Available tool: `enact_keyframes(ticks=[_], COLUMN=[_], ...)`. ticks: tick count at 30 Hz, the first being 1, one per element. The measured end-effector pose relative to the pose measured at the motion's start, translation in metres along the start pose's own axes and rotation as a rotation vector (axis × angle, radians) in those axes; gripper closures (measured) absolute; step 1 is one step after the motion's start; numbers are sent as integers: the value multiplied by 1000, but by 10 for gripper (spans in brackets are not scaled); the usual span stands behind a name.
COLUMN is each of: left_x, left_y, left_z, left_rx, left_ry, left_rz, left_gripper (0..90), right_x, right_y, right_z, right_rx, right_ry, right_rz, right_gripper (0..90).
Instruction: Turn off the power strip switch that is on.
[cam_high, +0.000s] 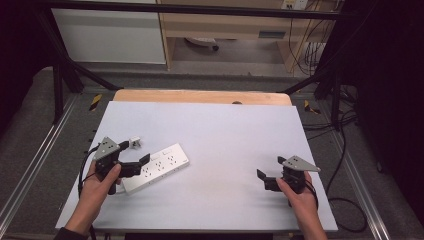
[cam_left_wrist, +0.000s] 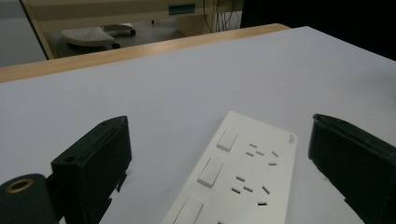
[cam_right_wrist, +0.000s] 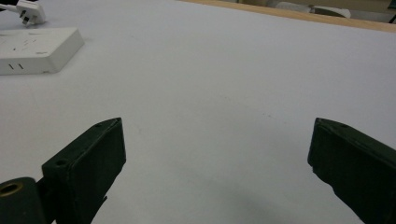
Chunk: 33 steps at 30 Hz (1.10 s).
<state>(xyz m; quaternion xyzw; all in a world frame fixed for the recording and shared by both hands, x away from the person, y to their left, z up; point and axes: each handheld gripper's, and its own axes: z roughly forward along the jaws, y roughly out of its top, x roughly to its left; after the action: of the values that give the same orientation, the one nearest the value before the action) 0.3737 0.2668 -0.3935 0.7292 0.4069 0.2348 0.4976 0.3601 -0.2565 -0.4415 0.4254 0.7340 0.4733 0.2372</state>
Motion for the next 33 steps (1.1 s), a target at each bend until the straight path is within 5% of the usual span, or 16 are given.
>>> enact_keyframes(ticks=[12, 33], left_x=[3, 6], left_y=[-5, -11], left_z=[6, -1], left_rx=[45, 85], left_ry=[31, 12], left_rz=[-10, -3], left_gripper=[80, 733], right_x=[0, 0], right_y=[0, 0], right_z=[0, 1], right_rx=[0, 3], right_ry=[0, 1], right_rz=[5, 2], right_gripper=[46, 46])
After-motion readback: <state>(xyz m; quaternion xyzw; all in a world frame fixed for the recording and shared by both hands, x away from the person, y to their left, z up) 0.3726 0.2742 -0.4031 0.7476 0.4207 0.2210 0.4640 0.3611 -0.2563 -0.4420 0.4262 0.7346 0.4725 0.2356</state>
